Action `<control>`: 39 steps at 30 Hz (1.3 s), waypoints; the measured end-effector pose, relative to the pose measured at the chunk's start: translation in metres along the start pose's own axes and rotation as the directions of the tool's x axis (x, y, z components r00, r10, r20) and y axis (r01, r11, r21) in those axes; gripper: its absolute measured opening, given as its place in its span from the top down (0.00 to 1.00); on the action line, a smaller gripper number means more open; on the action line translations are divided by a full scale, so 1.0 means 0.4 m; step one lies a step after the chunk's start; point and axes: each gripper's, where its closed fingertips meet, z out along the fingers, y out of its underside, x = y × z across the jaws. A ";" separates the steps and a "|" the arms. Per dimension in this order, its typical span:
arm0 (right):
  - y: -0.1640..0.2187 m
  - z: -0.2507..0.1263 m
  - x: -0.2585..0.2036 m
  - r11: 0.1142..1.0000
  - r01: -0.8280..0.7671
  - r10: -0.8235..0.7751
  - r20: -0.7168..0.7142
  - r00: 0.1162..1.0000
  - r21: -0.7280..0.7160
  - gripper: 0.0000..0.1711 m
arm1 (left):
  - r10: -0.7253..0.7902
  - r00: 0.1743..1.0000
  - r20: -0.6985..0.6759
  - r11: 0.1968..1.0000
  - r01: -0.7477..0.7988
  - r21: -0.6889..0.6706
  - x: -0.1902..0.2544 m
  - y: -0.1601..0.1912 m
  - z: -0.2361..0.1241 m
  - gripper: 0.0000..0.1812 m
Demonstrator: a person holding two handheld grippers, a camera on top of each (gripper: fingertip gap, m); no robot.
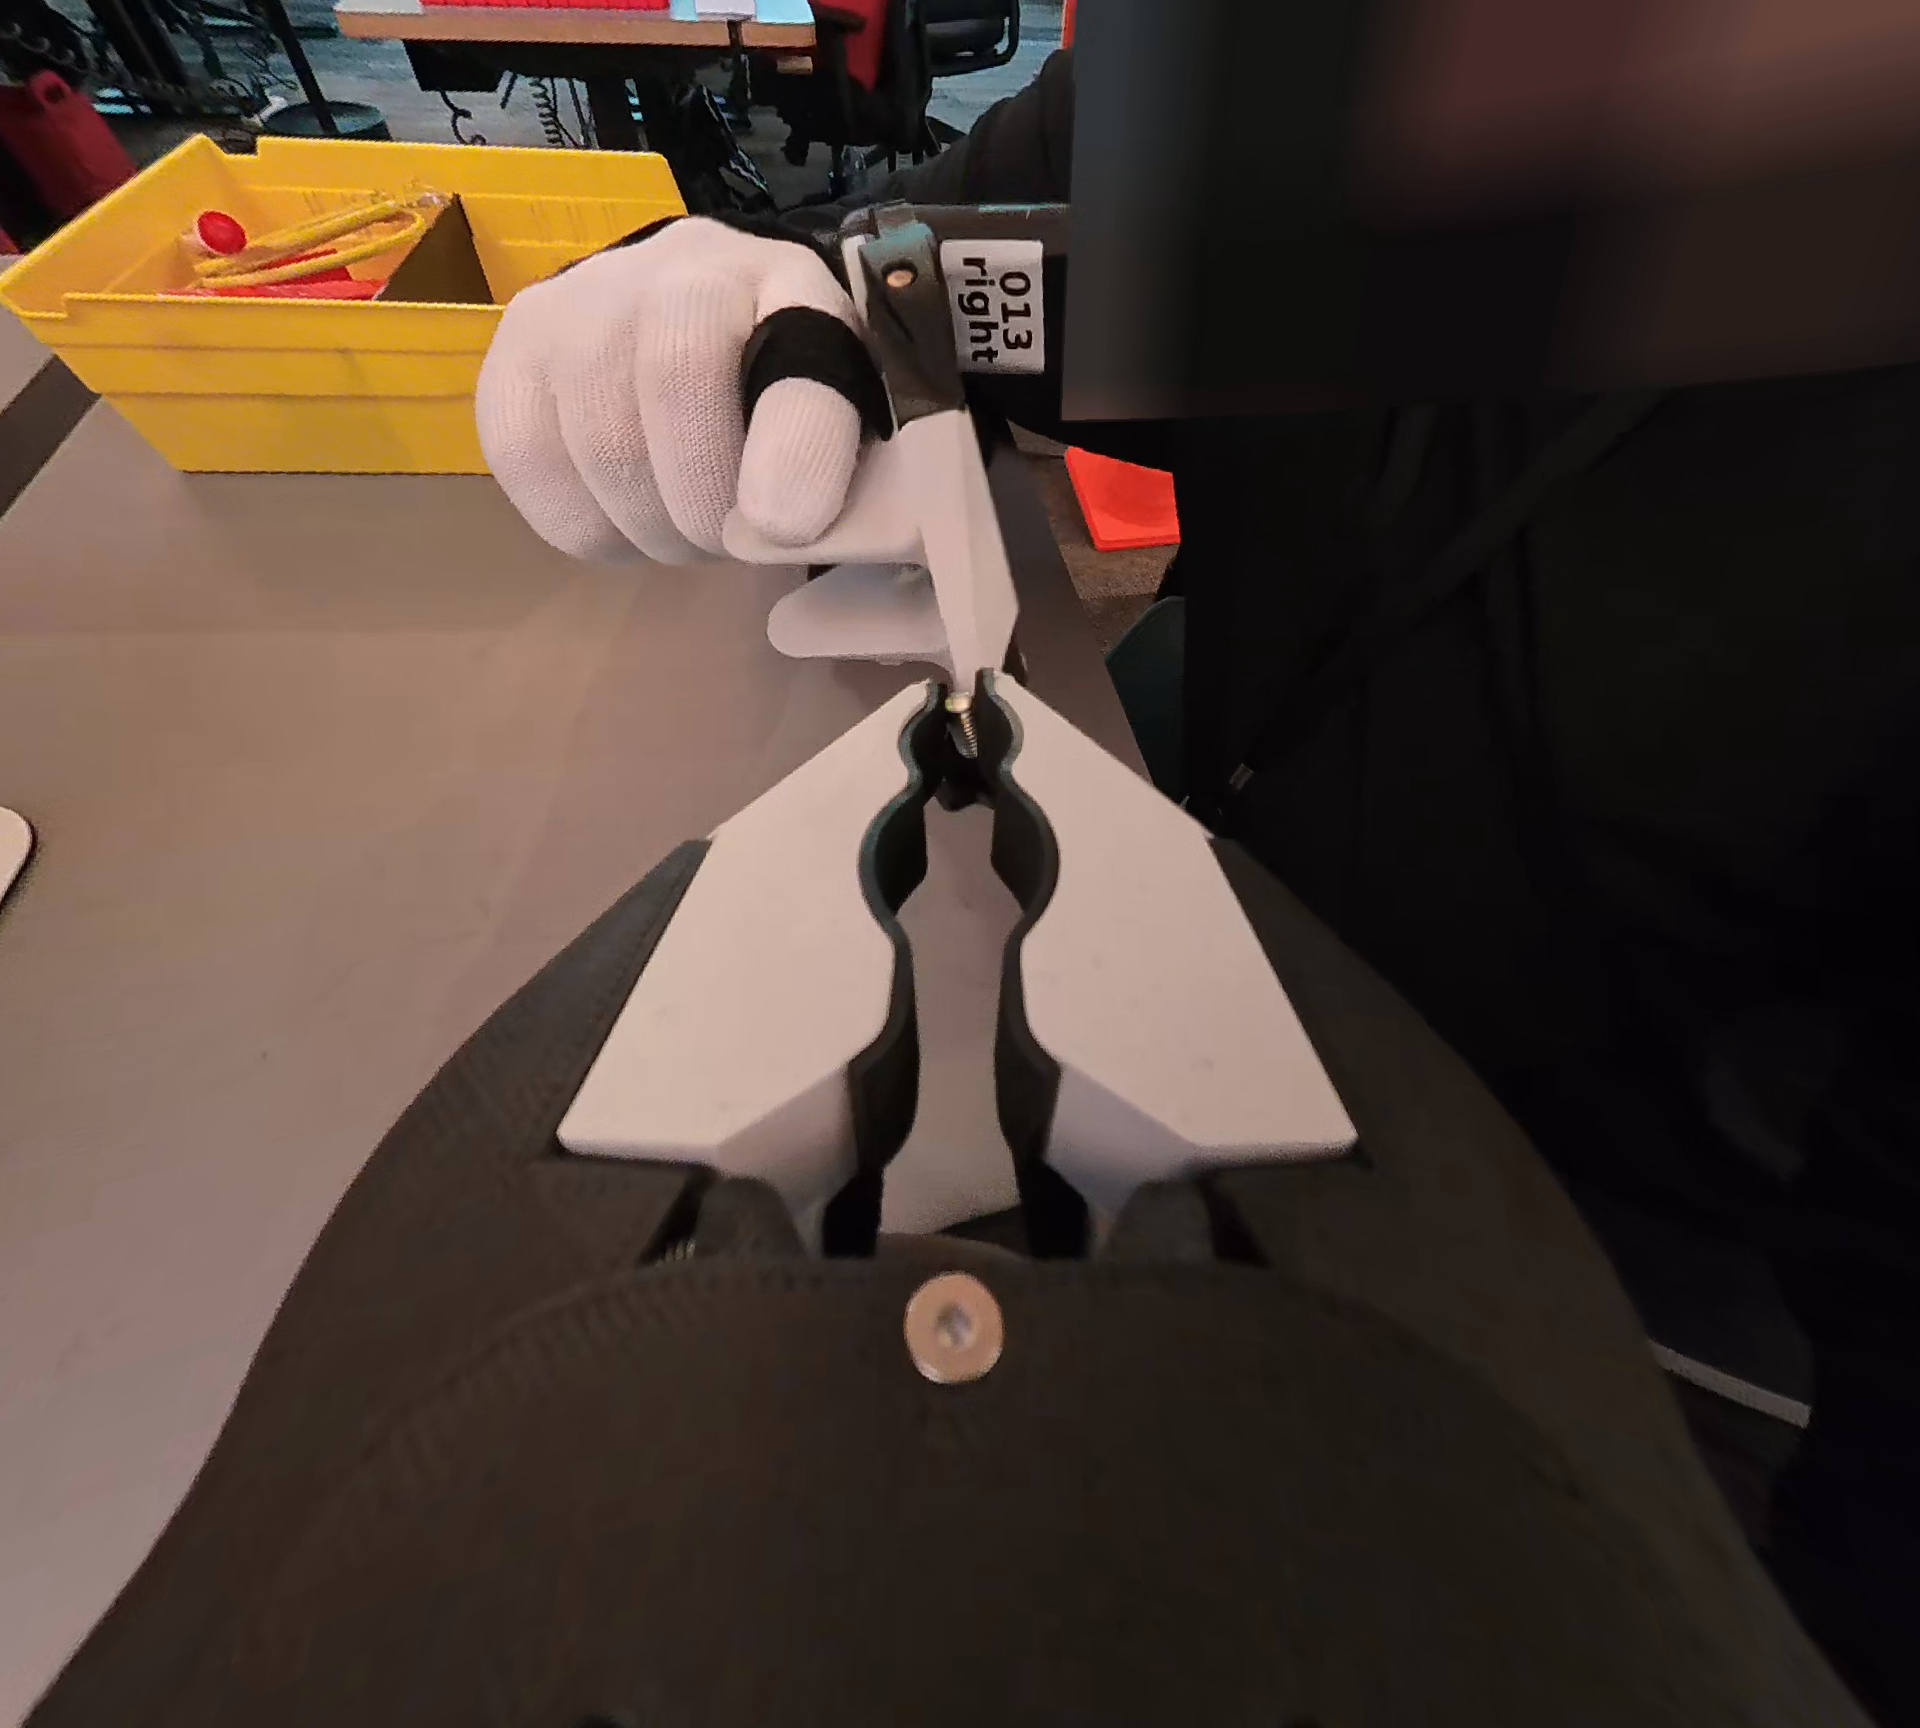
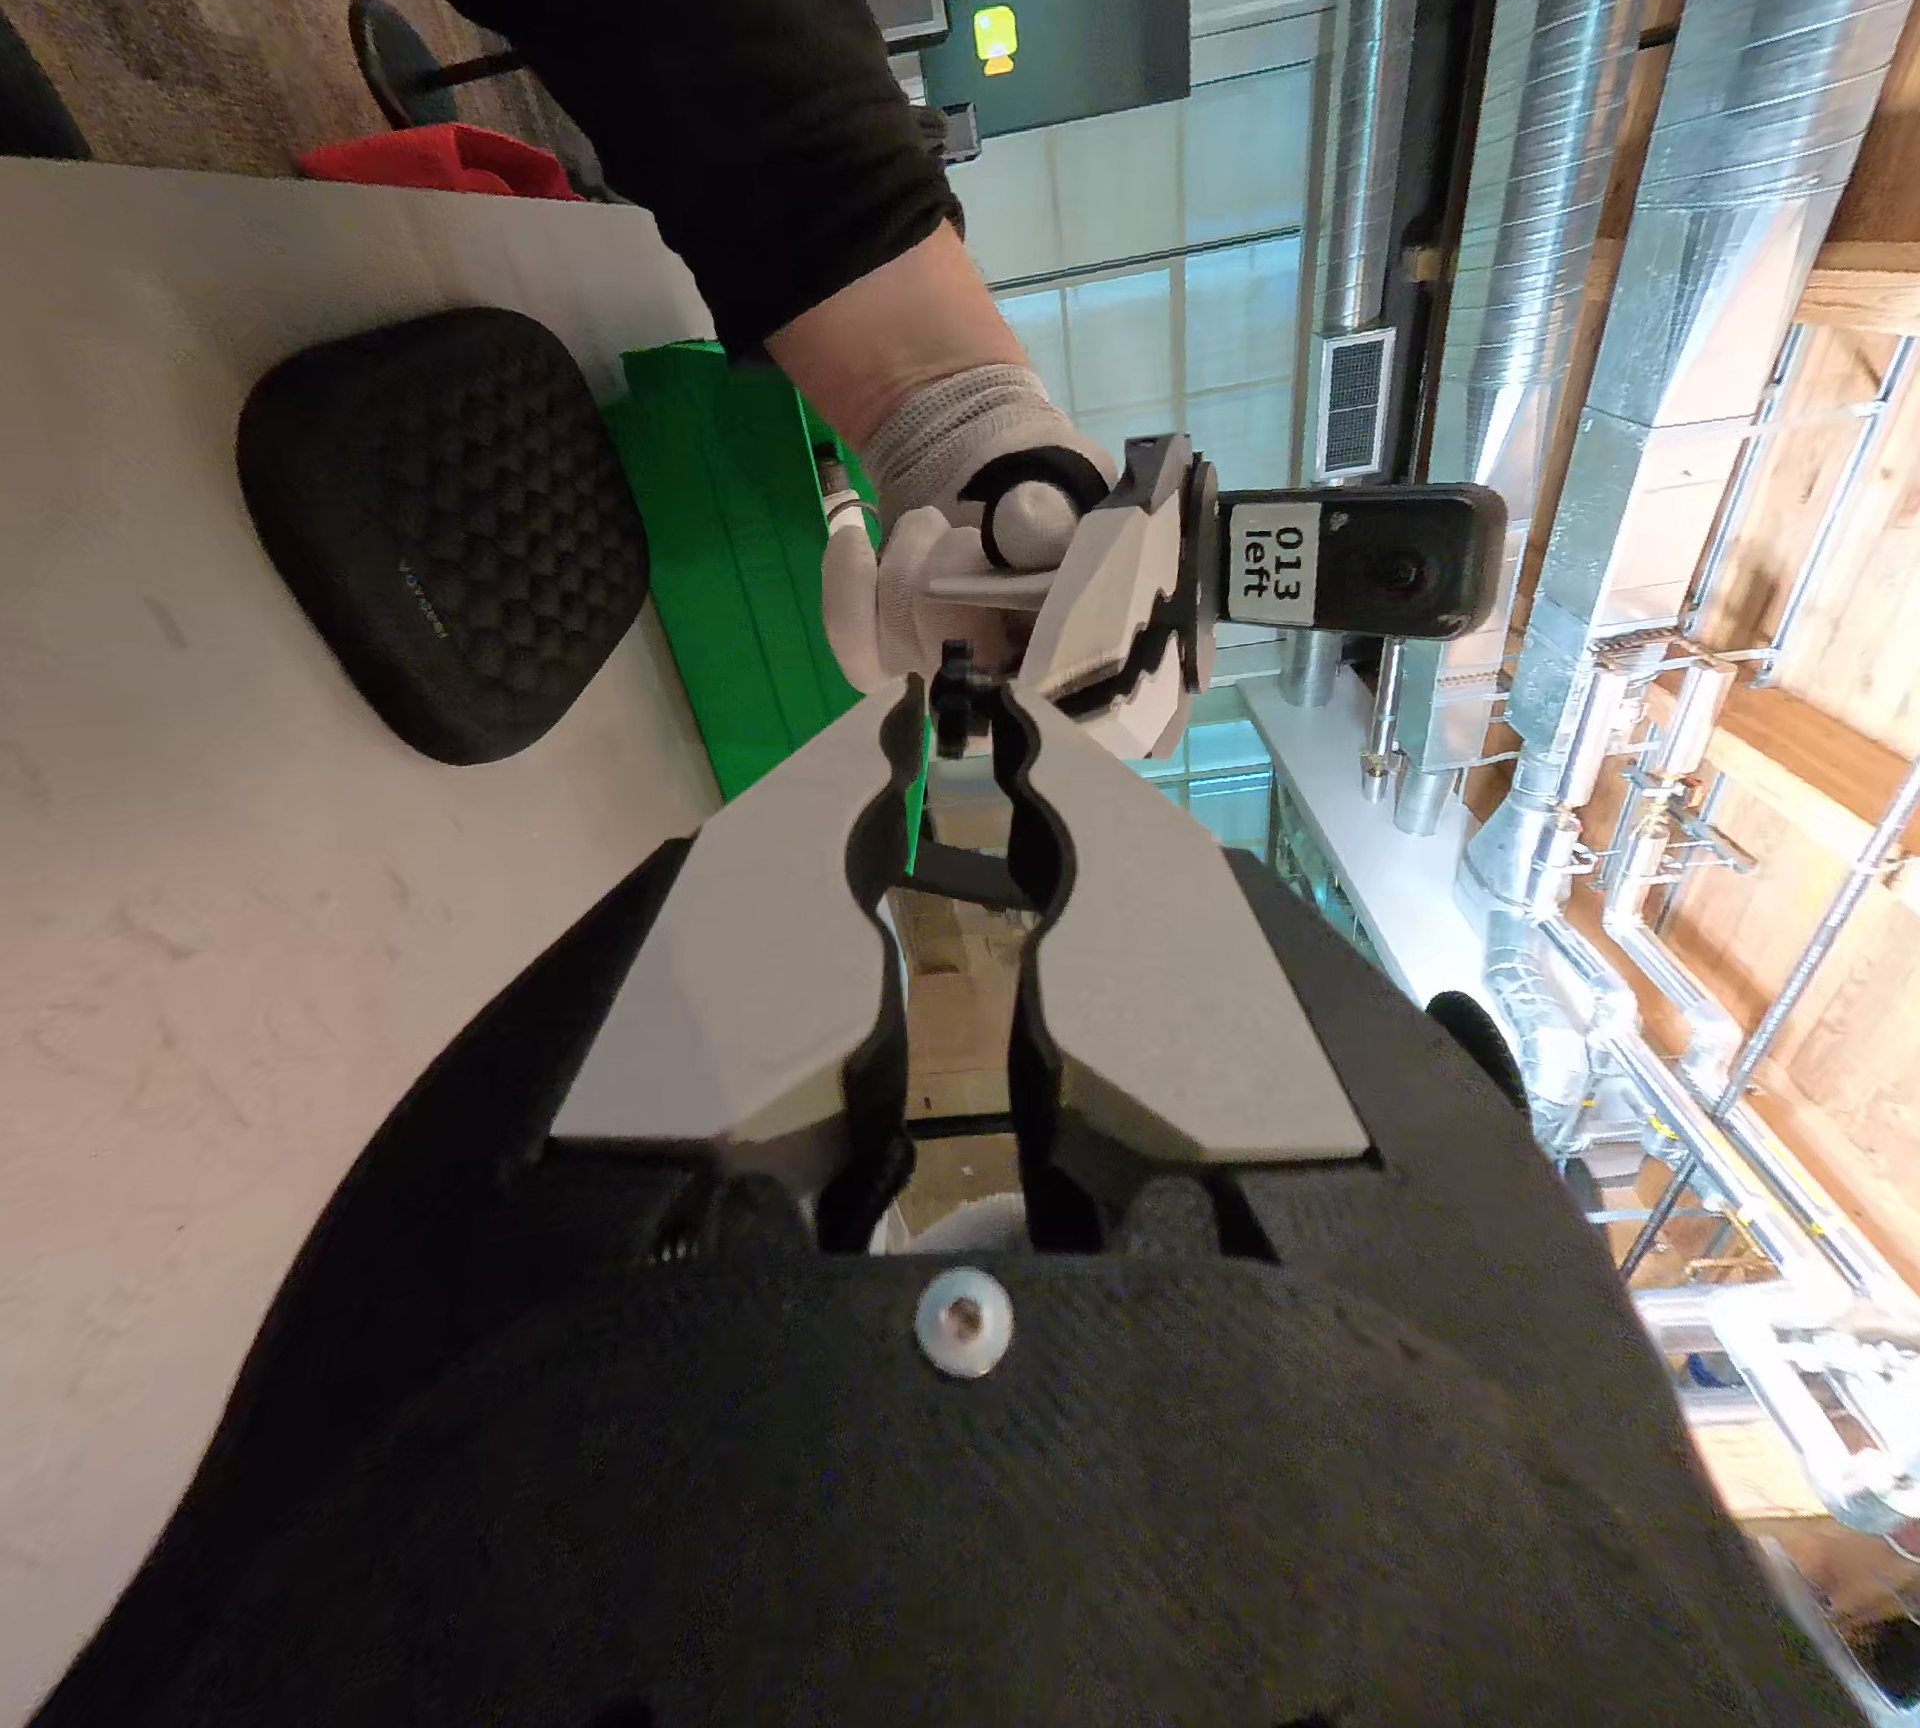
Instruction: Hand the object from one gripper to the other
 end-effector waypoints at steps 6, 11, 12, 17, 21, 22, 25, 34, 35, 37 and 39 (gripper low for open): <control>-0.004 -0.001 0.004 1.000 0.022 -0.022 -0.014 1.000 -0.001 0.96 | -0.003 1.000 -0.007 1.000 0.003 0.007 -0.004 -0.006 0.005 0.98; -0.005 -0.002 0.009 1.000 0.026 -0.026 -0.020 0.999 -0.009 0.97 | -0.003 1.000 -0.005 1.000 0.003 0.016 -0.007 -0.010 0.004 0.98; -0.004 -0.002 0.010 0.999 0.031 -0.032 -0.022 0.999 -0.013 0.97 | -0.004 1.000 -0.001 1.000 0.004 0.022 -0.009 -0.011 0.002 0.98; -0.002 0.000 0.007 0.996 0.080 -0.081 -0.036 0.996 -0.030 0.99 | -0.009 1.000 0.000 0.999 0.009 0.042 -0.011 -0.013 0.001 0.98; 0.000 0.001 0.007 0.998 0.049 -0.049 -0.024 0.998 -0.029 0.99 | -0.016 1.000 0.003 0.999 0.016 0.043 -0.014 -0.012 0.002 0.98; 0.001 0.001 0.008 0.998 0.047 -0.047 -0.021 0.999 -0.031 0.99 | -0.016 1.000 0.007 0.999 0.016 0.041 -0.016 -0.012 0.001 0.98; 0.012 0.000 0.022 0.999 -0.011 0.010 -0.032 0.999 -0.035 0.99 | -0.008 0.999 0.050 0.999 0.005 0.049 -0.031 -0.020 -0.002 0.98; 0.115 -0.031 0.143 0.809 -0.586 0.588 -0.080 0.805 0.055 0.98 | 0.312 0.596 0.740 0.938 -0.319 -0.139 -0.130 -0.077 -0.126 0.77; 0.127 -0.033 0.151 0.742 -0.666 0.670 -0.060 0.740 0.072 0.98 | 0.388 0.495 0.777 0.909 -0.346 -0.234 -0.132 -0.075 -0.127 0.76; 0.142 -0.037 0.166 0.577 -0.807 0.814 -0.003 0.581 0.122 0.98 | 0.551 0.222 0.805 0.812 -0.363 -0.456 -0.144 -0.080 -0.138 0.76; 0.156 -0.038 0.173 0.348 -0.924 0.927 0.090 0.364 0.158 0.98 | 0.718 -0.039 0.695 0.649 -0.324 -0.689 -0.149 -0.080 -0.128 0.76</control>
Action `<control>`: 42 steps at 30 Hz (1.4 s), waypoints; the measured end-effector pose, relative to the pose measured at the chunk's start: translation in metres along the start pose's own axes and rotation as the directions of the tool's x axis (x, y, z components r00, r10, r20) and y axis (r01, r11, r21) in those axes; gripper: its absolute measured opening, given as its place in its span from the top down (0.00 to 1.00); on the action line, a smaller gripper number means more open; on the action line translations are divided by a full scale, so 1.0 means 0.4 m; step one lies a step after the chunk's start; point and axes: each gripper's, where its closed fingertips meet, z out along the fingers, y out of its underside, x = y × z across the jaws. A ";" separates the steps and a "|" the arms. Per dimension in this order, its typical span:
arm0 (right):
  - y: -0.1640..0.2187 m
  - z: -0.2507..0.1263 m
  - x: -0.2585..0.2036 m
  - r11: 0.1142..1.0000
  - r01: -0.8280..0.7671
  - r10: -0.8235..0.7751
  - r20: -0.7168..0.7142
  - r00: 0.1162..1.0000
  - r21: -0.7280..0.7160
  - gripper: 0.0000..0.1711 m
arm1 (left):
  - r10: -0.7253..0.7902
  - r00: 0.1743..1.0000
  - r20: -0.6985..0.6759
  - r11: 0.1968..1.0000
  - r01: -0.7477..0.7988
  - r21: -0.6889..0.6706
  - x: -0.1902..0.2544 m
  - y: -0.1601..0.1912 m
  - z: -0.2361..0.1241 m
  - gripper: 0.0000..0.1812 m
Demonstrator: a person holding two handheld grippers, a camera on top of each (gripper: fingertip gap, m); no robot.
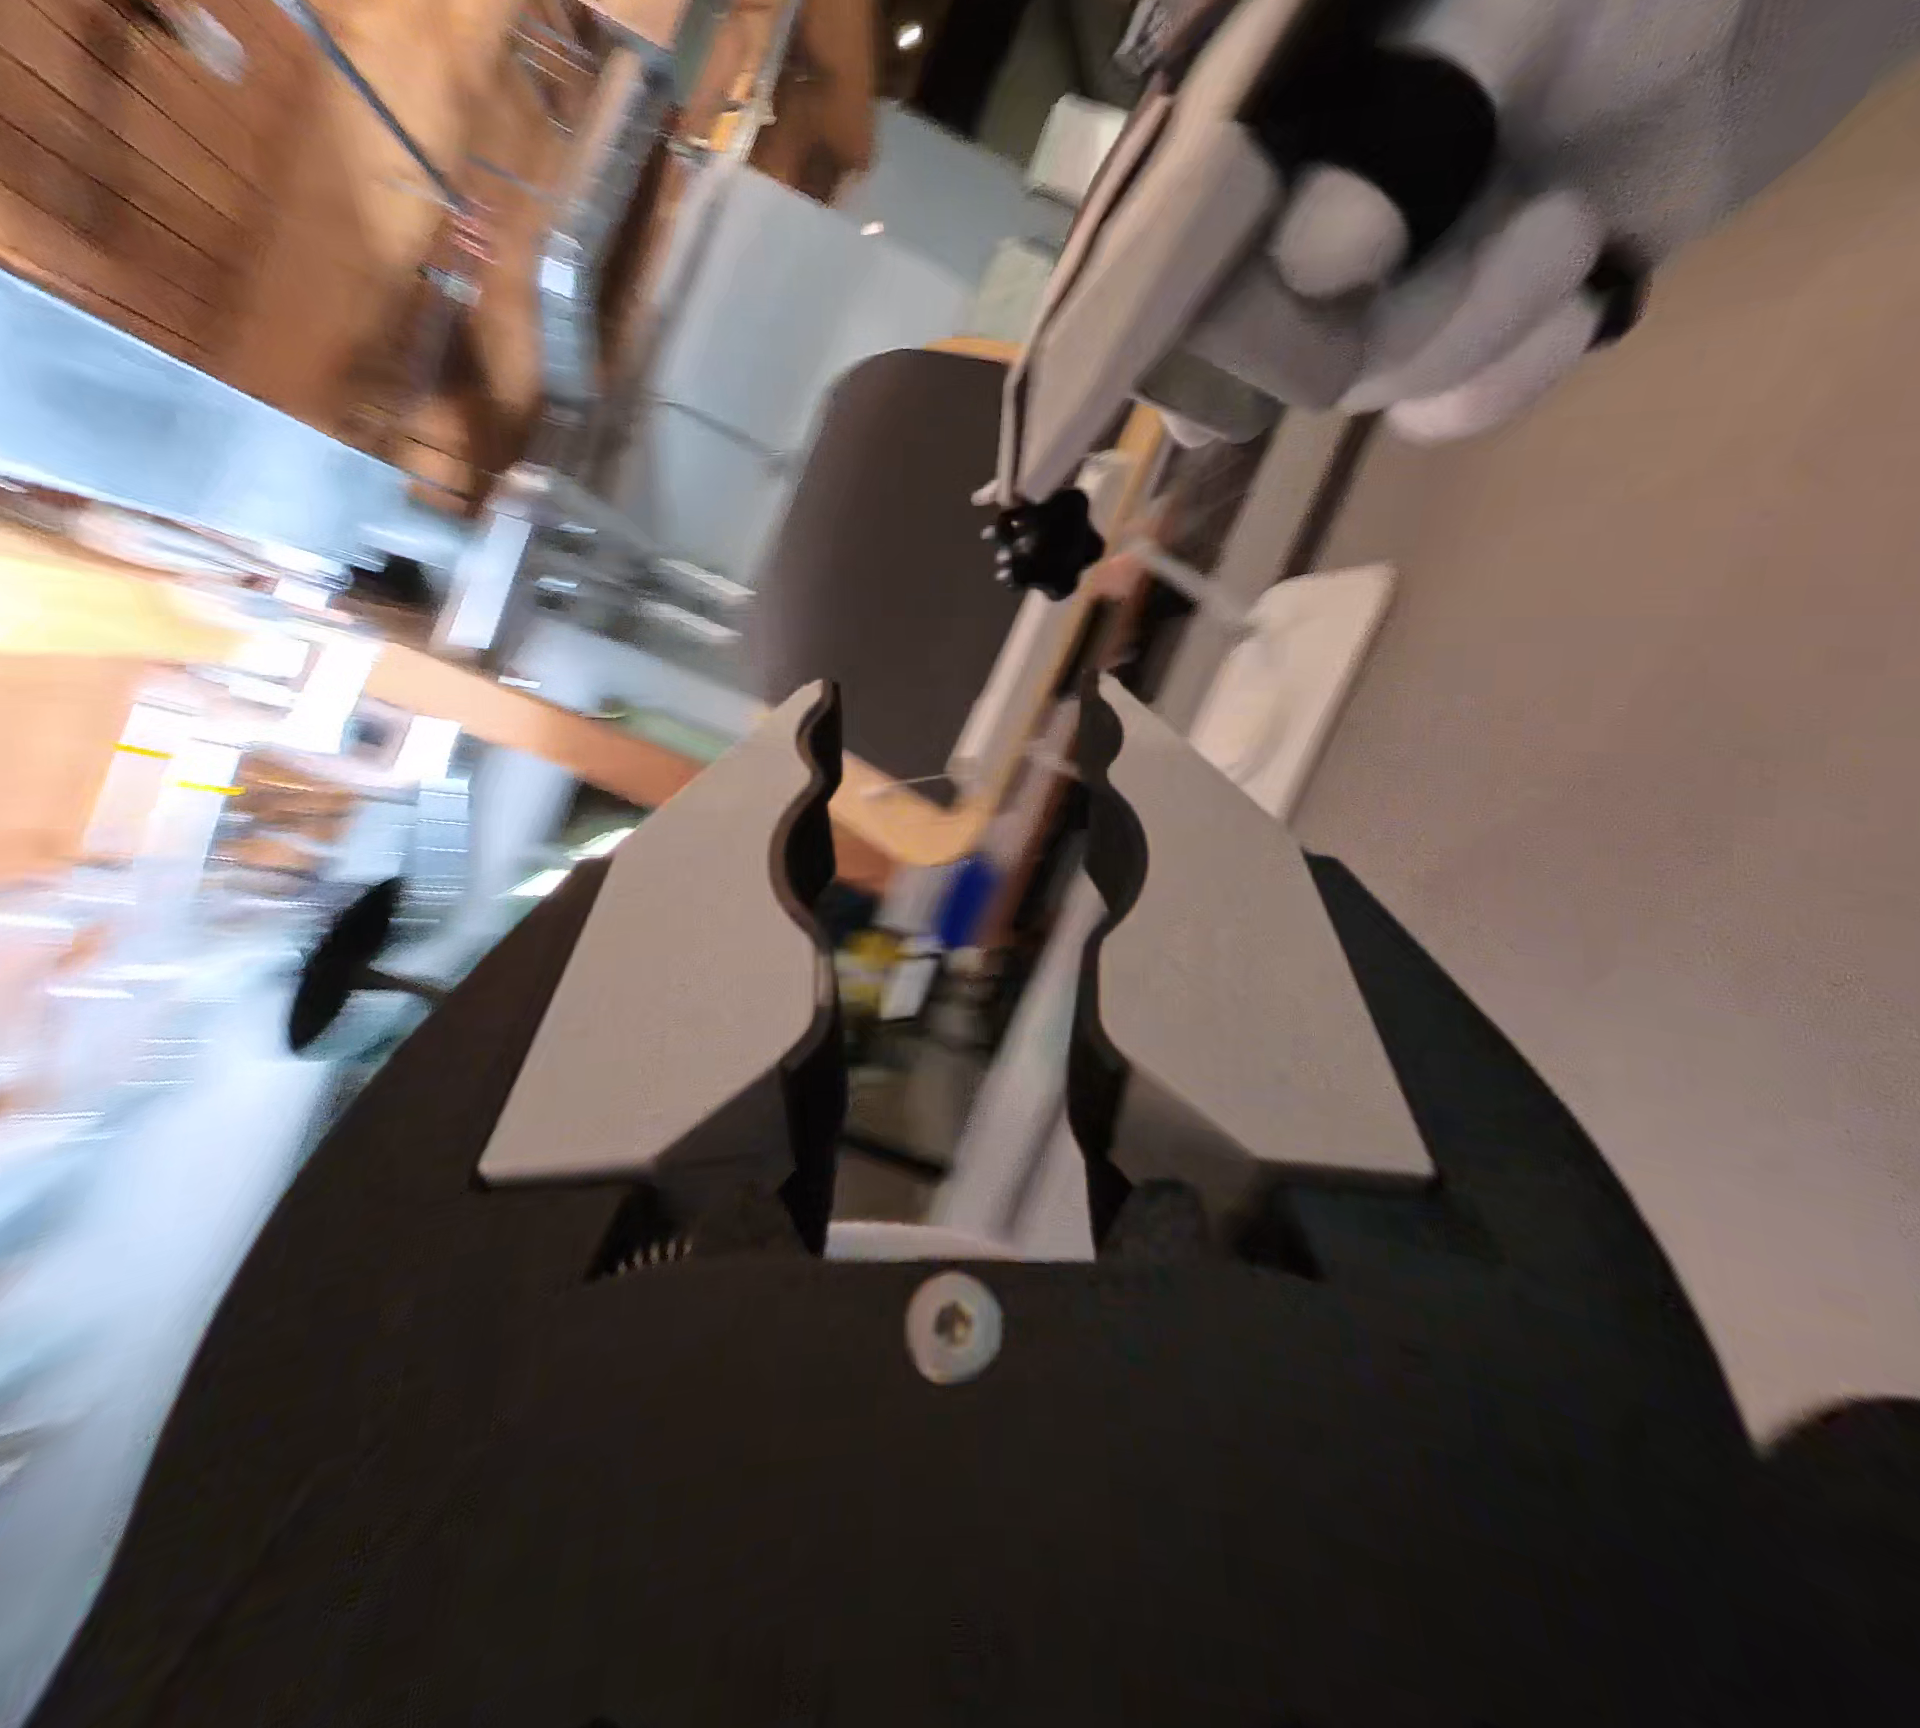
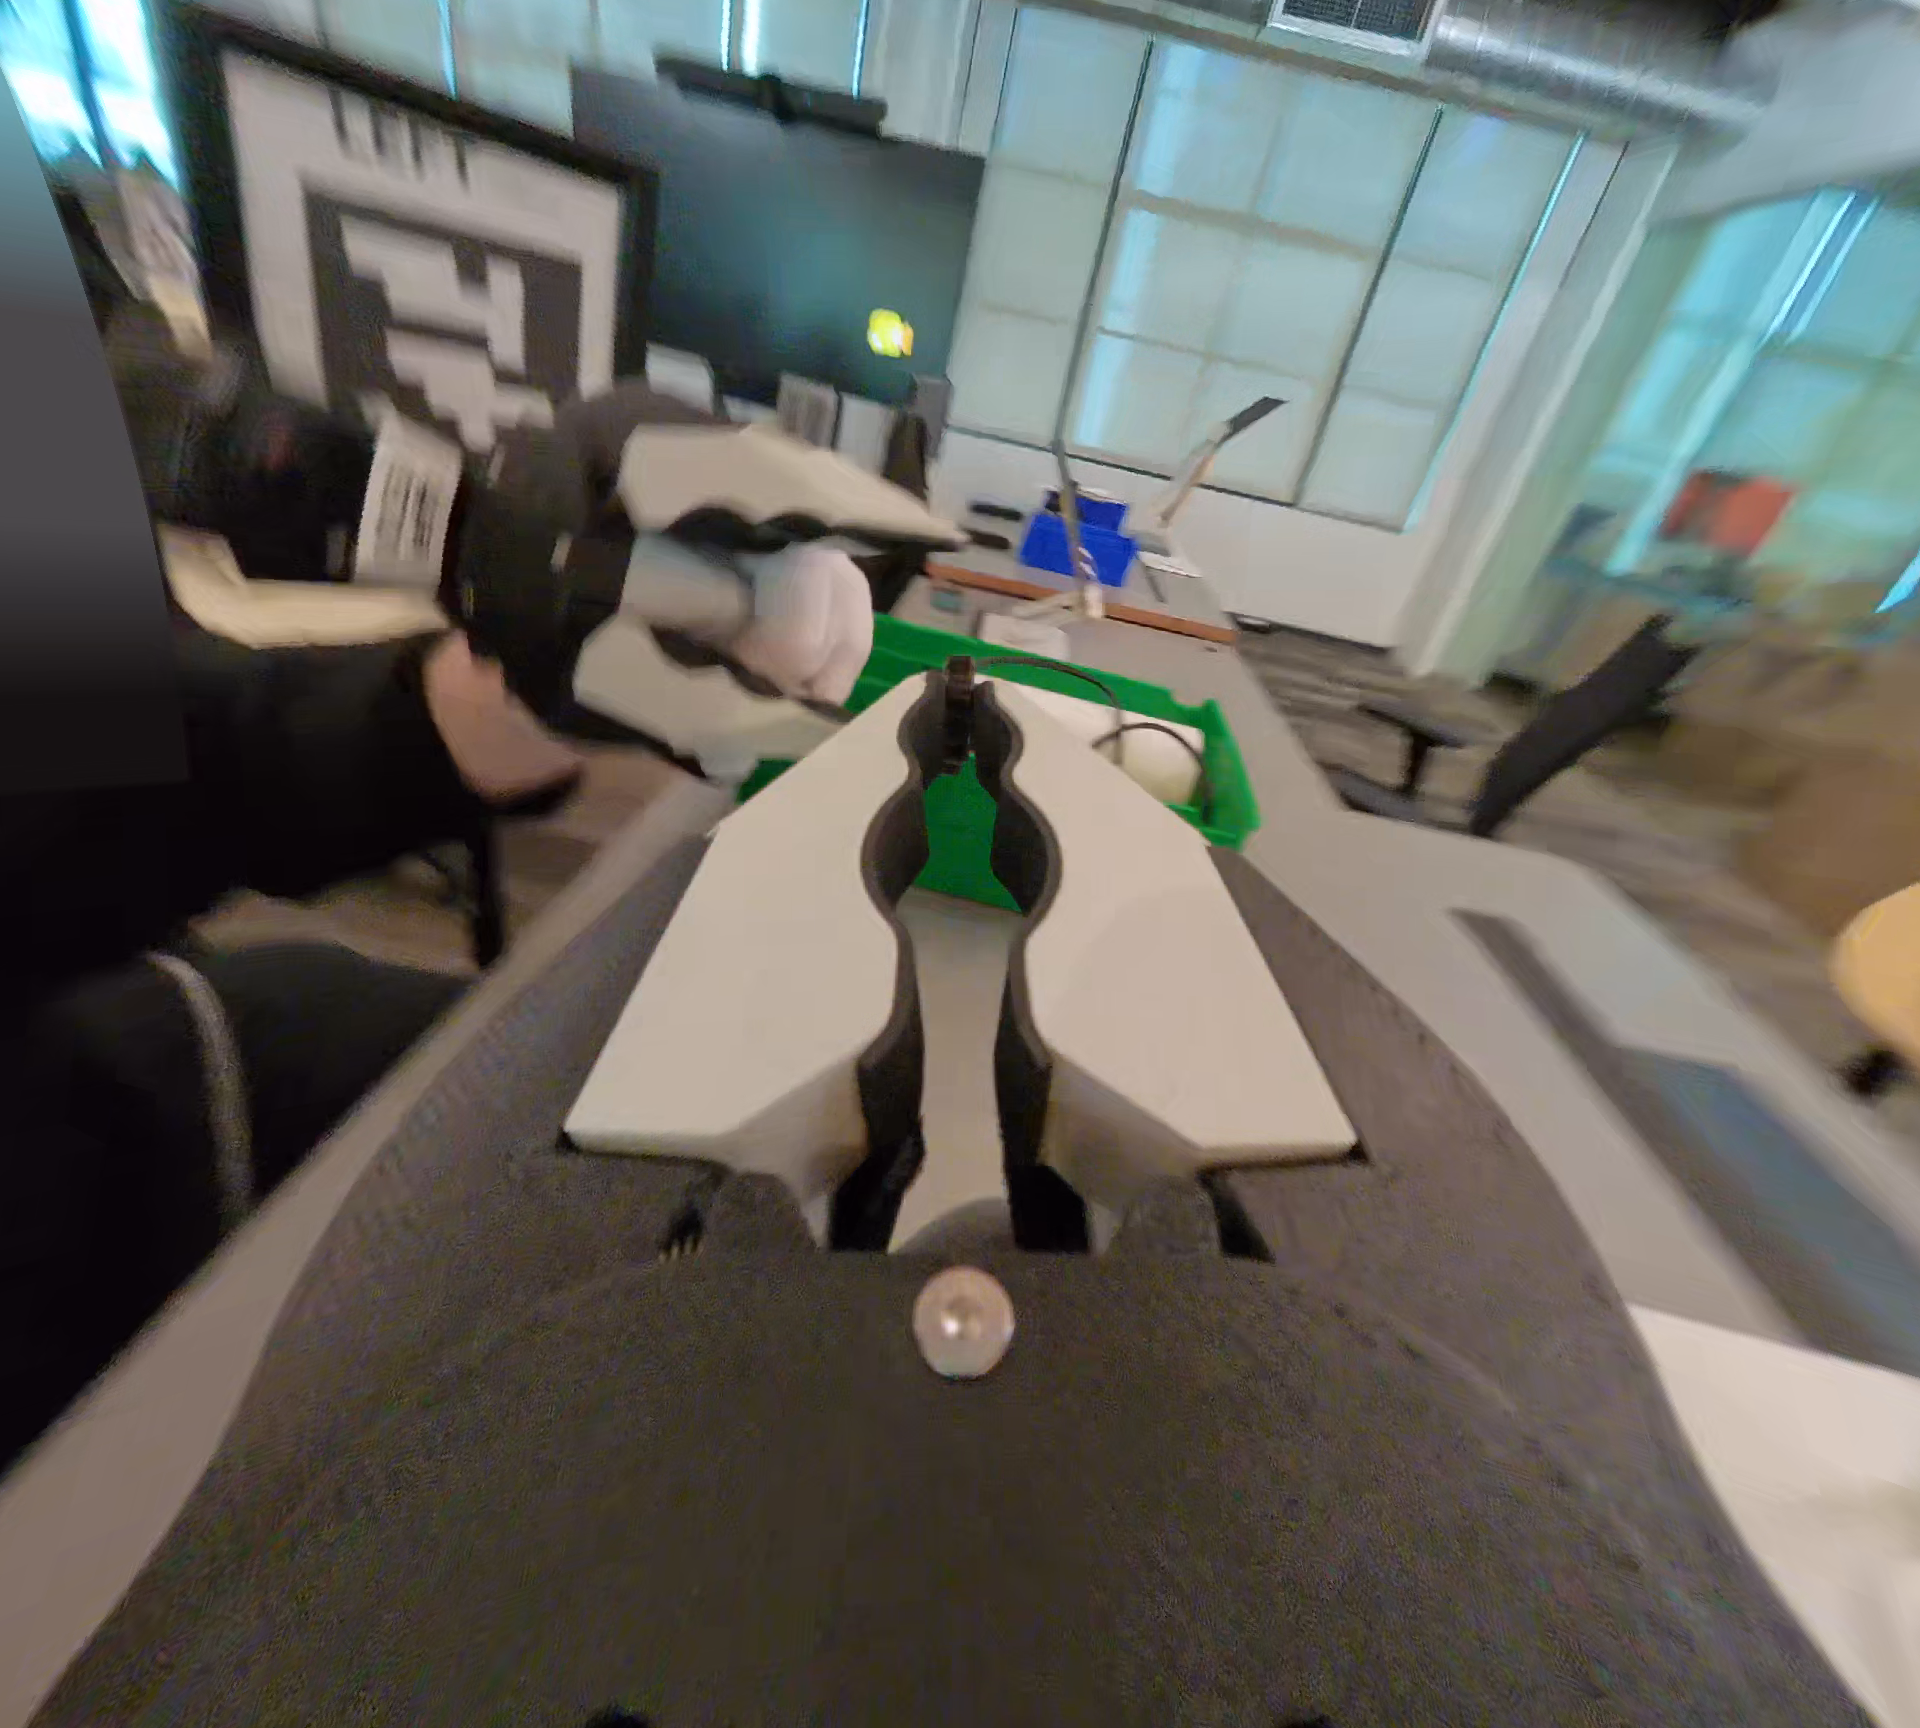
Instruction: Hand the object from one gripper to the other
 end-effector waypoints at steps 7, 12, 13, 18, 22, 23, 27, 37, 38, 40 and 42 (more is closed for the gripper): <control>0.013 0.002 0.004 0.942 -0.333 0.326 0.122 0.937 0.041 0.98 | 0.523 0.817 0.243 0.851 -0.516 -0.096 0.042 -0.058 0.025 0.84; -0.004 0.002 -0.005 0.908 -0.414 0.400 0.160 0.902 0.063 0.98 | 0.611 0.745 0.268 0.788 -0.603 -0.122 0.044 -0.047 0.039 0.90; -0.005 0.001 -0.005 0.904 -0.423 0.409 0.163 0.898 0.065 0.98 | 0.622 0.736 0.268 0.779 -0.615 -0.118 0.046 -0.047 0.040 0.90; -0.002 0.003 -0.004 0.872 -0.484 0.467 0.180 0.866 0.069 0.98 | 0.682 0.682 0.264 0.725 -0.678 -0.122 0.041 -0.053 0.035 0.95; -0.007 0.002 -0.003 0.846 -0.527 0.505 0.193 0.841 0.079 0.99 | 0.707 0.655 0.267 0.699 -0.704 -0.123 0.039 -0.057 0.036 0.96; -0.009 0.002 -0.002 0.841 -0.535 0.513 0.195 0.836 0.081 0.99 | 0.708 0.653 0.268 0.697 -0.707 -0.118 0.039 -0.059 0.036 0.96; -0.010 -0.001 0.003 0.829 -0.552 0.527 0.202 0.825 0.089 0.99 | 0.718 0.646 0.259 0.688 -0.716 -0.117 0.039 -0.062 0.039 0.96; -0.003 -0.001 0.019 0.827 -0.553 0.533 0.169 0.829 0.102 0.97 | 0.693 0.687 0.218 0.717 -0.687 -0.115 0.042 -0.061 0.047 0.98; -0.002 -0.001 0.021 0.827 -0.553 0.535 0.163 0.829 0.101 0.96 | 0.691 0.690 0.214 0.720 -0.685 -0.115 0.043 -0.061 0.048 0.98; 0.002 0.000 0.024 0.829 -0.551 0.535 0.152 0.831 0.099 0.94 | 0.683 0.700 0.208 0.728 -0.676 -0.112 0.045 -0.061 0.049 0.98; 0.006 0.001 0.032 0.829 -0.549 0.536 0.128 0.834 0.103 0.89 | 0.665 0.719 0.202 0.744 -0.659 -0.108 0.045 -0.061 0.050 0.98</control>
